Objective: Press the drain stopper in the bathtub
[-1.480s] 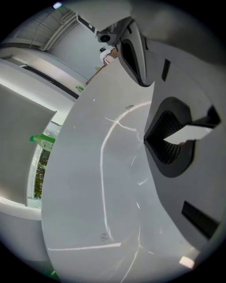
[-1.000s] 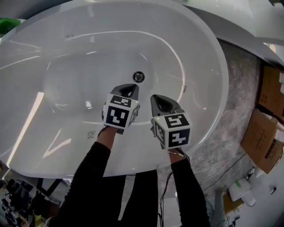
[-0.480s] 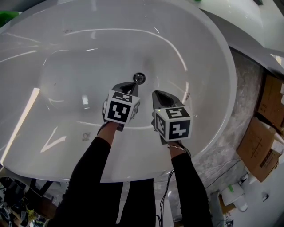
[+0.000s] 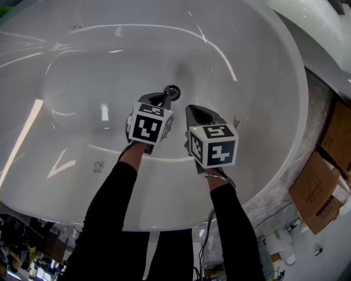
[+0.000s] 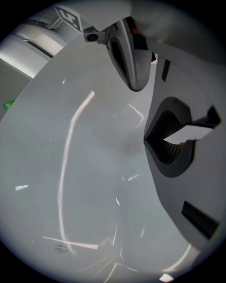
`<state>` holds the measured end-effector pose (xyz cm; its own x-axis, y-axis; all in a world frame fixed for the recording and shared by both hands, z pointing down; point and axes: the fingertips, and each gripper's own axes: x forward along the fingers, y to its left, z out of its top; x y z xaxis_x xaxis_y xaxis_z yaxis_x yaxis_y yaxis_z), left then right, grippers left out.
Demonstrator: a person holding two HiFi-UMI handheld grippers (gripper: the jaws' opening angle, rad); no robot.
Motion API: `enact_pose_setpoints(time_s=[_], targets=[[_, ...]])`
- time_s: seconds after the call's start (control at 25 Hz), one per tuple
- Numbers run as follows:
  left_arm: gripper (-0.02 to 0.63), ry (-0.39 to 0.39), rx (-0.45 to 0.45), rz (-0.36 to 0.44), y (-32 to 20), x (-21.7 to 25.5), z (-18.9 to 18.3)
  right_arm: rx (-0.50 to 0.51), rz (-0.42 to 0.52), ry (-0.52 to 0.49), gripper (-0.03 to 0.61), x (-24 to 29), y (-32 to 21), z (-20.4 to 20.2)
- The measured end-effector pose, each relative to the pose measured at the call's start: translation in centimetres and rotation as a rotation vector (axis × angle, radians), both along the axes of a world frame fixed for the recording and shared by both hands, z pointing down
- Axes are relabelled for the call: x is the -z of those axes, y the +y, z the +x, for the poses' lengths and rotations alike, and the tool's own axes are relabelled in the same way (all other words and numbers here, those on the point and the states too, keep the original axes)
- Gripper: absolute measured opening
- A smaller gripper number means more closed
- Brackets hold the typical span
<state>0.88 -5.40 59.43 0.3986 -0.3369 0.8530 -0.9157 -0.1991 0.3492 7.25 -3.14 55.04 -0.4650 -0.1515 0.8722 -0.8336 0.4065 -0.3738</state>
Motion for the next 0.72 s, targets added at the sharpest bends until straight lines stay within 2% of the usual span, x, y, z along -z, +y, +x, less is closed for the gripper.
enact_pose_setpoints(time_s=[0.52, 0.72], targets=[[0.008, 0.019, 0.047, -0.098, -0.6, -5.1, 1.4, 0.046, -0.087, 0.006, 0.002, -5.7, -0.9, -0.1], [0.008, 0.03, 0.073, -0.128, -0.6, -7.0, 1.4, 0.022, -0.115, -0.018, 0.002, -7.3, -0.9, -0.4]])
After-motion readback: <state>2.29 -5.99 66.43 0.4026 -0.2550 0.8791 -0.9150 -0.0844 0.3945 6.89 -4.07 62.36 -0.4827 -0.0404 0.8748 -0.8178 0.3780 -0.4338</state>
